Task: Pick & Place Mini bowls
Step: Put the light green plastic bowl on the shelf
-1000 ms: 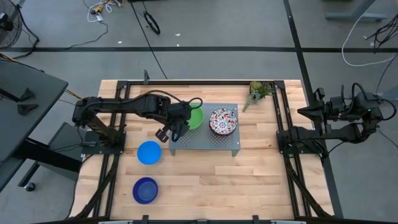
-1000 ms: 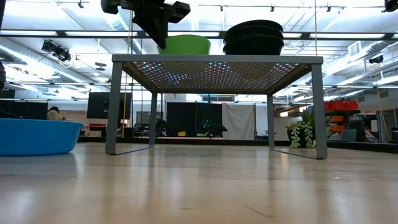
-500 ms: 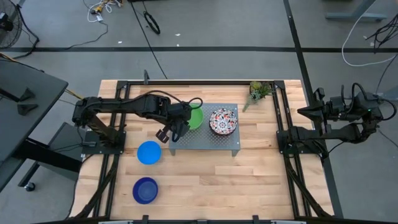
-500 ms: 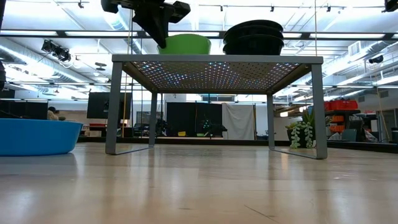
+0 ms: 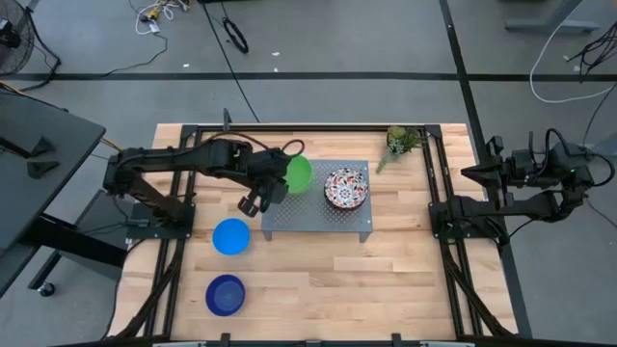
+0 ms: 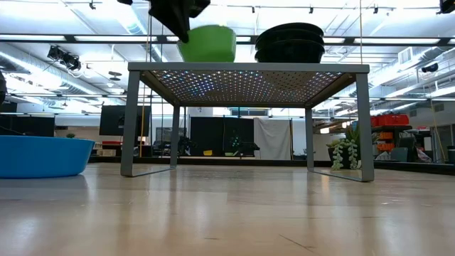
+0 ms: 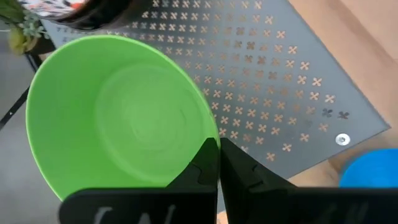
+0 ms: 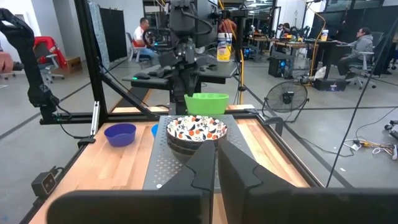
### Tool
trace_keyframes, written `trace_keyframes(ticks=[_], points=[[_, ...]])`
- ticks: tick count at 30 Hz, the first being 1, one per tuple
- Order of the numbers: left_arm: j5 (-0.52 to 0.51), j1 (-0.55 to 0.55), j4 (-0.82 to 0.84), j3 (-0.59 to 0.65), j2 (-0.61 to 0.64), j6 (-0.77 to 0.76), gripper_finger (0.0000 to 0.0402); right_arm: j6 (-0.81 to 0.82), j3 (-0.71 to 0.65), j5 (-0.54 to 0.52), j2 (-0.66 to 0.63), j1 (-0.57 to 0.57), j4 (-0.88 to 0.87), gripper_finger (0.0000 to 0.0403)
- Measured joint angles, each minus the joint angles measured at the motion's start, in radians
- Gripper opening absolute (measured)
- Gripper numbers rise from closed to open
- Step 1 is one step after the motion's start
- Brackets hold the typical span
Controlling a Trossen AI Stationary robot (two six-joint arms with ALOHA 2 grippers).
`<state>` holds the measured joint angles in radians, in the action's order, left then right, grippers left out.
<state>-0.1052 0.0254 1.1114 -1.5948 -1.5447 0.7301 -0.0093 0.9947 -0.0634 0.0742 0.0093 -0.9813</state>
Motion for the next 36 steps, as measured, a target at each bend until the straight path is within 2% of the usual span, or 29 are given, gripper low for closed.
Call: trace_keyframes(ticks=[6,14,20,29,36], points=[[0.011,0.007,-0.001,0.0,0.065,-0.031,0.0002,0.0,0.0,0.0,0.0,0.0,0.0,0.0023],[0.027,0.013,-0.009,0.002,0.076,-0.04,0.0002,0.0,0.0,0.0,0.0,0.0,0.0,0.0023],[0.035,0.016,-0.075,0.091,0.115,-0.064,0.0002,0.0,0.0,0.0,0.0,0.0,0.0,0.0023],[0.116,0.044,-0.127,0.181,0.18,-0.091,0.0002,0.0,0.0,0.0,0.001,0.0,0.0,0.0023],[0.141,0.04,-0.125,0.196,0.181,-0.044,0.0002,0.0,0.0,0.0,0.001,0.0,0.0,0.0023]])
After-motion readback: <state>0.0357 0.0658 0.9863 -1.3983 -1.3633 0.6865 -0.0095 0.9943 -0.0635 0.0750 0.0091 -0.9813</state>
